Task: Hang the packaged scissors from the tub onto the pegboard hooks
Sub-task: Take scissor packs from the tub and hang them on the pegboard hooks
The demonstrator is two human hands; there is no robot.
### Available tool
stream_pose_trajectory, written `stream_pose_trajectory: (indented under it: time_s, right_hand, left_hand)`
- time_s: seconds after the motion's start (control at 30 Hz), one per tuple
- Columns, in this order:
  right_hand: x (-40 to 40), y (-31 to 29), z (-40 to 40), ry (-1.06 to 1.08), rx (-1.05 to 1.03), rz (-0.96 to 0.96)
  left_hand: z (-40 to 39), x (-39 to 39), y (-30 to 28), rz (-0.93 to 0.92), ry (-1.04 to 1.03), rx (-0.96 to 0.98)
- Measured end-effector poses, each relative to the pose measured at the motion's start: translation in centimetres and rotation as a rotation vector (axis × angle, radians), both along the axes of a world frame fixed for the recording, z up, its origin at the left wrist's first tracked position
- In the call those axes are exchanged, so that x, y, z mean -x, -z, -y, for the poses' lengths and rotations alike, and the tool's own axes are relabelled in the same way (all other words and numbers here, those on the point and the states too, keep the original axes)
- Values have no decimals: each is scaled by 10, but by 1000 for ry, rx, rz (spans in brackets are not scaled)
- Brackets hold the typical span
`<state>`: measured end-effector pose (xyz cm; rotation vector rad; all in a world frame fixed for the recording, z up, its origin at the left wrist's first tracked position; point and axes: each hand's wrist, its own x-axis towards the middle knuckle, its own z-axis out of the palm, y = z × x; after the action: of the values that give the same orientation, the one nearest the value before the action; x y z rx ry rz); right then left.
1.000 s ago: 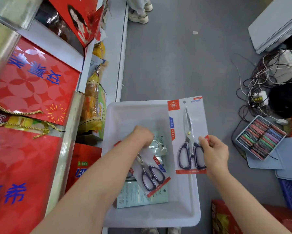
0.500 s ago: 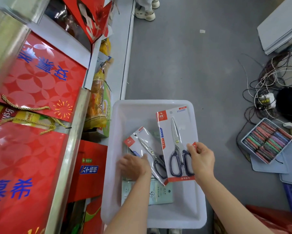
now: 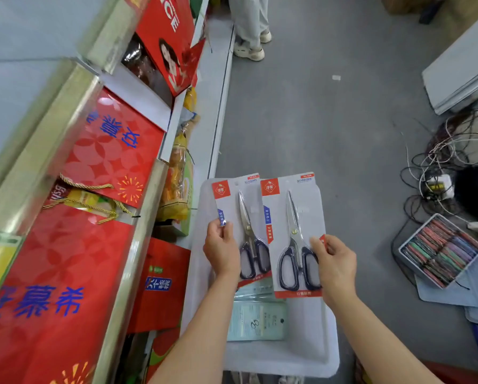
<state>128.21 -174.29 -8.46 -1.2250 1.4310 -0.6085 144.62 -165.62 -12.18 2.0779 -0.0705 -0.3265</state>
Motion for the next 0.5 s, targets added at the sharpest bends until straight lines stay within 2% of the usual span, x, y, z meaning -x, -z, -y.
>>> stream_pose_trajectory:
  time_s: [0.1,0.2,0.5]
  right_hand:
    - [-18,-35,-2,-22,24,94]
    - [-40,-77,-7,-57,62,184]
    - [-103,-200,-31,-277,230,346]
  left_hand:
    - [-11,-18,-50,57,-38,205]
    - [-27,-35,-101,165,-76,328]
    - [-78,-62,-236,424,-260,501]
